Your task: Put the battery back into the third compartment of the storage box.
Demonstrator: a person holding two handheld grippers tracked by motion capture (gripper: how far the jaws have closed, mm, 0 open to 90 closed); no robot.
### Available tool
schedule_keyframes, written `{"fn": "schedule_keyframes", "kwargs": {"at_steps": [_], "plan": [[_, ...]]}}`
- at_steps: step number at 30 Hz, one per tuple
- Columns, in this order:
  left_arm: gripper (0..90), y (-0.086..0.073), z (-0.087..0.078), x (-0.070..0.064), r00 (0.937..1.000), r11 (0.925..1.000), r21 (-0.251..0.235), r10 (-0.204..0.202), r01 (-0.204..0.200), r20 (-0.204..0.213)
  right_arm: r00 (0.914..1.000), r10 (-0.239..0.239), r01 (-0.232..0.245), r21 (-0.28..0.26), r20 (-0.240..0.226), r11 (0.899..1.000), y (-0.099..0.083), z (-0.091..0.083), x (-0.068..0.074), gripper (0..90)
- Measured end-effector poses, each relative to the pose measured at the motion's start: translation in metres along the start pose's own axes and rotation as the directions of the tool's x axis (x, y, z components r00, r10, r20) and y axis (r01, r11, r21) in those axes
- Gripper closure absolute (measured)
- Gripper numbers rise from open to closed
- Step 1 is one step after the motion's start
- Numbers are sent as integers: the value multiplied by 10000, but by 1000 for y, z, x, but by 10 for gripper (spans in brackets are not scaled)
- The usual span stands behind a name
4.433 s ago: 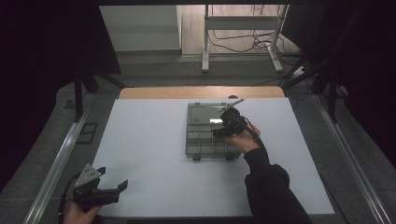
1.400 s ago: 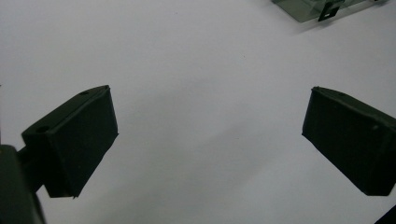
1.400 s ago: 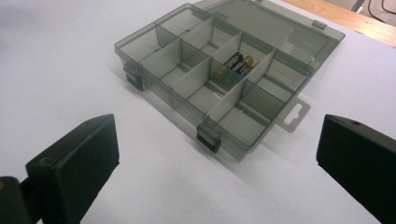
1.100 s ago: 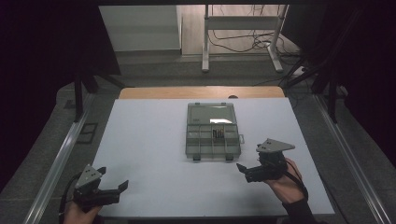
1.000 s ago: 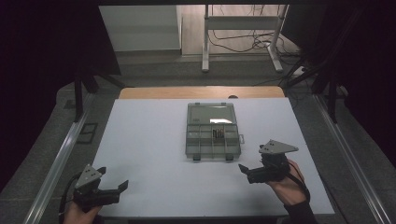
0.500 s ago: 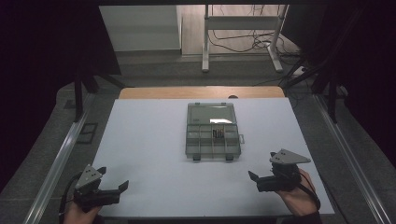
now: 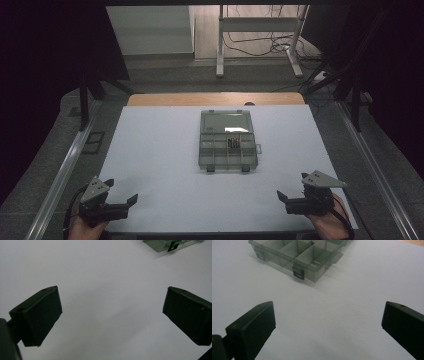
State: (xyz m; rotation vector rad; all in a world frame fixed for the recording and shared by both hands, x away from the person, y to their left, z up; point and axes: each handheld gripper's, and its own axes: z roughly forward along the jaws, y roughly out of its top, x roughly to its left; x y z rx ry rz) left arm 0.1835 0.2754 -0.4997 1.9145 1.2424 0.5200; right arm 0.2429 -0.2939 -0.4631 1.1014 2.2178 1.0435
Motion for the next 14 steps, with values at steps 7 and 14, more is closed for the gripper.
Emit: {"fn": "schedule_keyframes", "kwargs": {"at_steps": [7, 14], "plan": [[27, 0, 0, 0, 10000, 10000, -8, 37, -37, 1, 9985, 531, -529, -140, 131, 9985, -17, -2, -3, 0], [28, 0, 0, -1, 10000, 10000, 20, 77, -77, -8, 9974, 674, -669, -173, 247, 9976, -17, -2, -4, 0]]}}
